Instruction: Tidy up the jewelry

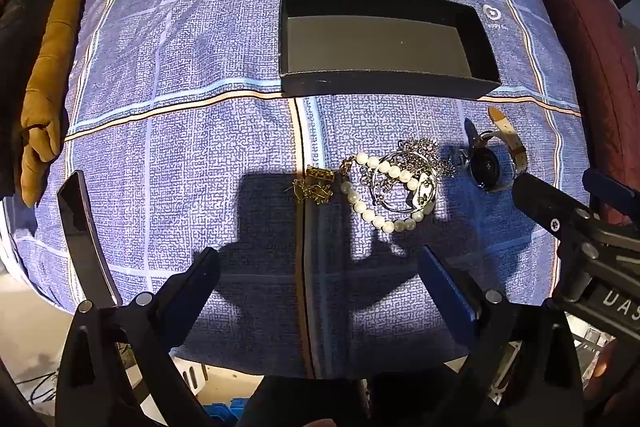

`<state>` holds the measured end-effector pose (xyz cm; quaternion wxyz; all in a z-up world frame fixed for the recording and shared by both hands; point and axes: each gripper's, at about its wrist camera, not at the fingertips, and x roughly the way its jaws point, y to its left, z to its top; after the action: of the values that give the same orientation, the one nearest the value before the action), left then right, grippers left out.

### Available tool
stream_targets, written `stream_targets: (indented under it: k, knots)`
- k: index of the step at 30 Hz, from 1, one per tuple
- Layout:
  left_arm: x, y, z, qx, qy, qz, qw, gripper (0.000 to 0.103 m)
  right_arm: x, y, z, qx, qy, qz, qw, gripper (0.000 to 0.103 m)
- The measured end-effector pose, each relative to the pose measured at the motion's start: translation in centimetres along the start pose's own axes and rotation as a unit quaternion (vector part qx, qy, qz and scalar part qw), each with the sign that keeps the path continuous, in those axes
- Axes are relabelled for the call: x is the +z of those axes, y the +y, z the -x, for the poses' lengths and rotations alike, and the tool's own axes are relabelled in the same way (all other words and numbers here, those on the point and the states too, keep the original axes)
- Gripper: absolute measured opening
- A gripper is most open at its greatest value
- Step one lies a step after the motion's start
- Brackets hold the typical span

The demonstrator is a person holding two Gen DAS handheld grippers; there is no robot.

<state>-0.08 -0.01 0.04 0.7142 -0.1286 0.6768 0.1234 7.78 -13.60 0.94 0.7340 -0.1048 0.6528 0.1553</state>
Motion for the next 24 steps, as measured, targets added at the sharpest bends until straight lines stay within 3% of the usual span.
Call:
stream_targets:
  k: [24]
  knots:
    - [0.7,-0.2,-0.6,0.020,0.008,-0.027,0.9994,0.096,0.1,-0.1,-0.5,0.014,0.003,-0.008,1.000,0.098]
